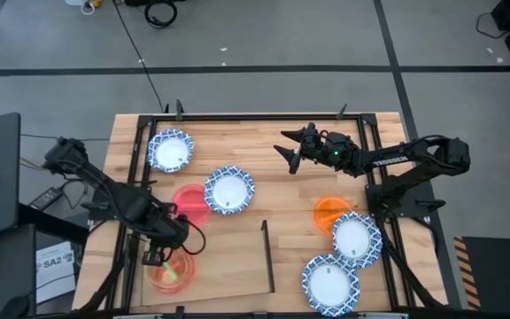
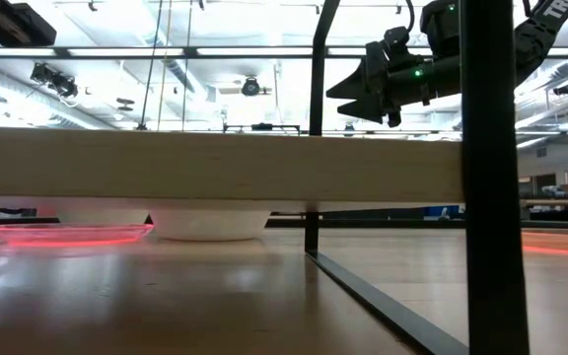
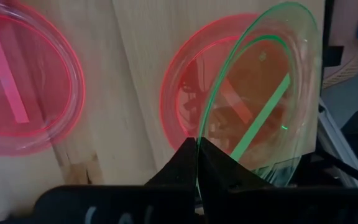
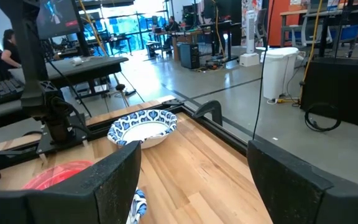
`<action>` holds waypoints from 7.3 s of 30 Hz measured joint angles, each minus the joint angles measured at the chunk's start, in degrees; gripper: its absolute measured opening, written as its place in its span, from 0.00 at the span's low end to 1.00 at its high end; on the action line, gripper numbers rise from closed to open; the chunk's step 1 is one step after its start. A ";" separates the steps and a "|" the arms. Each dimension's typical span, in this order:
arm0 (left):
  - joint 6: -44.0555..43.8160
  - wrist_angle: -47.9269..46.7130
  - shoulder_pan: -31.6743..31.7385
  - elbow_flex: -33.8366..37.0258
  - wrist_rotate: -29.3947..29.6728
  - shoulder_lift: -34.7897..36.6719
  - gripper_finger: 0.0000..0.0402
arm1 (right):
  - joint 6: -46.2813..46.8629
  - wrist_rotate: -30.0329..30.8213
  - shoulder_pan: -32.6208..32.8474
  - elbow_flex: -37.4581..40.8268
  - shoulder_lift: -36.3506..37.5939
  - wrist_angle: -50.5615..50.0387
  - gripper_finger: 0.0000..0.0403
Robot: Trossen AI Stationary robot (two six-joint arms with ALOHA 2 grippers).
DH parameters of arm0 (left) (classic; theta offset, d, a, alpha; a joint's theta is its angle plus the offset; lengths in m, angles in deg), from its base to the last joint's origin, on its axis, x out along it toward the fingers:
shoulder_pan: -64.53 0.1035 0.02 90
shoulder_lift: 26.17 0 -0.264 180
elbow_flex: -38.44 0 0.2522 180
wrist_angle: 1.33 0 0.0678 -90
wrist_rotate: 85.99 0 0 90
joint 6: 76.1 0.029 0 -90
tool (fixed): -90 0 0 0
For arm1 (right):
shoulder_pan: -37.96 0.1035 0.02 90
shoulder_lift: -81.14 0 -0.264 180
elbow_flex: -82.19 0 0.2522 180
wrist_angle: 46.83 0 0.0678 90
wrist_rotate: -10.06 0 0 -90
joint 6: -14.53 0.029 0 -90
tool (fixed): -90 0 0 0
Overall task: Place and stack plates onto a shelf
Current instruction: Stack the green plate on top of the pink plate on the shelf, then put the middle top blue bowl on the shelf
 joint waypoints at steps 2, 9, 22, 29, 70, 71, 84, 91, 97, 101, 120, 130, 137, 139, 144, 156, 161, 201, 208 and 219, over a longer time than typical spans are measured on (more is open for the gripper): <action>0.02 -0.01 0.04 0.00 0.00 -0.71 0.02 | 0.00 0.00 0.00 0.00 0.00 0.00 0.74; -0.01 0.07 0.04 -0.01 0.00 -2.19 0.02 | 0.00 0.00 0.00 0.00 0.00 0.00 0.74; -0.44 1.89 0.04 -0.02 -0.04 -3.15 0.02 | 0.00 0.00 0.00 0.00 0.00 -0.52 0.74; -0.44 1.91 -0.15 -0.02 -0.02 -3.14 0.02 | -0.02 0.00 0.00 0.00 0.00 -0.59 0.74; -0.52 1.93 1.56 -0.02 14.44 -3.06 0.37 | -0.02 0.00 -0.02 0.00 0.00 -0.63 0.74; -0.50 1.93 2.03 -0.02 15.23 -3.06 0.38 | -0.02 0.00 -0.02 0.00 0.00 -0.63 0.74; 9.85 4.76 15.60 -0.02 25.39 -3.06 0.43 | 0.00 0.00 0.00 0.00 0.00 -0.63 0.74; 23.03 11.83 27.20 -0.02 25.34 -3.06 0.43 | 0.00 0.00 0.00 0.00 0.00 -0.66 0.74; 28.42 18.17 38.72 -0.02 22.39 -3.06 0.43 | 0.00 0.00 -0.02 0.00 -0.01 -0.68 0.74; 28.48 22.31 45.92 -0.02 16.69 -3.06 0.43 | 0.00 0.00 0.00 0.00 0.00 -0.68 0.74; 28.74 29.87 56.41 -0.09 6.82 -13.79 0.43 | 0.00 0.00 -0.02 0.00 0.00 -0.85 0.74; 33.00 30.21 56.39 -0.09 6.42 -22.77 0.43 | 0.00 0.01 -0.02 0.02 0.00 -0.90 0.74; 33.11 30.21 56.41 -0.02 6.34 -24.52 0.43 | 0.00 0.00 -0.01 0.02 0.00 -0.90 0.74; 33.15 30.58 56.41 -0.02 6.34 -24.50 0.43 | 0.00 0.00 -0.01 0.02 0.00 -0.90 0.74; 33.20 30.59 56.57 -0.02 6.29 -24.60 0.43 | 0.00 0.00 -0.01 0.02 0.00 -0.90 0.74; 33.03 30.74 56.57 0.00 5.90 -28.17 0.41 | 0.00 0.00 0.00 0.02 0.00 -0.90 0.74; 33.05 30.78 56.57 0.00 5.90 -28.17 0.33 | 0.00 0.00 -0.02 0.02 -0.01 -0.90 0.74; 33.00 24.97 56.57 -0.02 5.11 -22.46 0.02 | 0.00 0.02 -0.02 0.02 0.00 -0.92 0.74; 32.15 19.52 56.57 0.00 2.13 -16.62 0.02 | -0.01 0.01 -0.02 0.02 0.00 -0.94 0.74; 22.62 17.85 56.05 0.00 -14.29 -6.69 0.02 | 0.00 0.02 -0.02 0.02 0.00 -0.96 0.74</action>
